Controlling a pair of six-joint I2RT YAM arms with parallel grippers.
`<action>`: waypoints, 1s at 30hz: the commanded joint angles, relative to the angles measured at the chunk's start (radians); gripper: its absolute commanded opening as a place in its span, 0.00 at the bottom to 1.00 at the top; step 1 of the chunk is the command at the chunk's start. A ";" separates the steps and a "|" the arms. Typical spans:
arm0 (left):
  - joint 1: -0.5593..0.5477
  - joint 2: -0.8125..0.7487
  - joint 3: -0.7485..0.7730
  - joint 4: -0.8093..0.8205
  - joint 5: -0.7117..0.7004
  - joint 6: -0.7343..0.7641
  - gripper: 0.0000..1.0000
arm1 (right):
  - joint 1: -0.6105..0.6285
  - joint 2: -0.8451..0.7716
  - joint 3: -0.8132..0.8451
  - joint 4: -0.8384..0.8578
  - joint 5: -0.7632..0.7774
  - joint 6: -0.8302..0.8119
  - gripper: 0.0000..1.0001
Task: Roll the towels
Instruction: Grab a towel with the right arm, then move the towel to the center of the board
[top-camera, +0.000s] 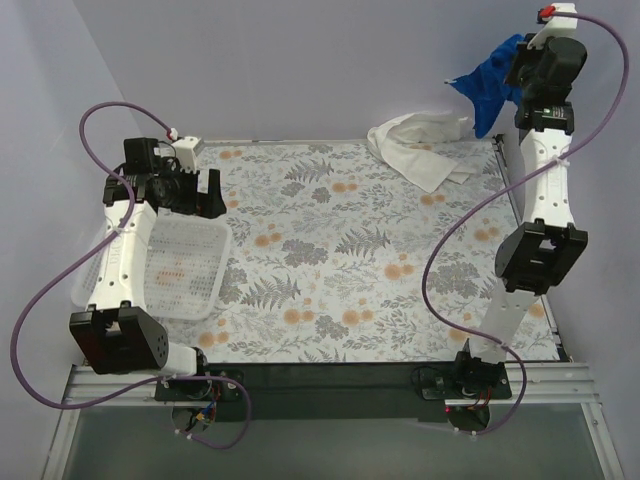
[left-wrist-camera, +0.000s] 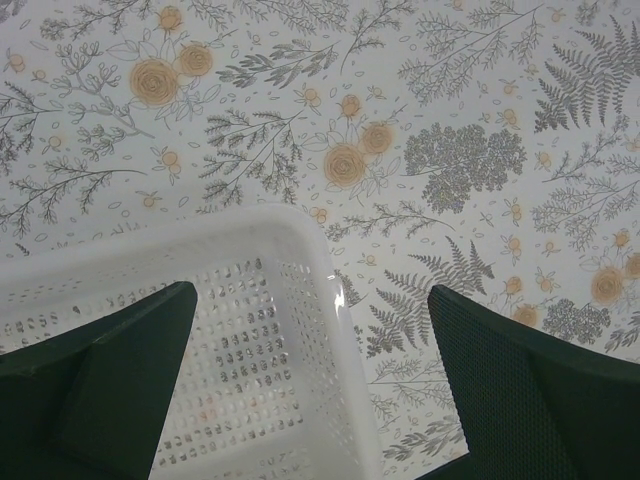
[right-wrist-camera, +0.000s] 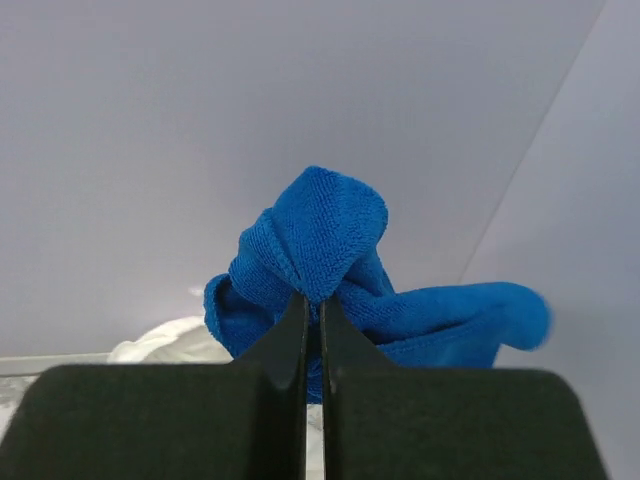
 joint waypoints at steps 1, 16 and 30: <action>-0.001 -0.014 0.045 0.012 0.037 0.009 0.98 | 0.029 -0.103 -0.033 0.021 -0.134 0.001 0.01; -0.001 0.025 0.134 0.000 0.365 0.186 0.96 | 0.120 -0.635 -0.583 -0.050 -0.635 0.117 0.01; -0.451 0.072 -0.039 0.048 0.243 0.429 0.77 | 0.109 -0.806 -1.243 -0.123 -0.303 -0.060 0.01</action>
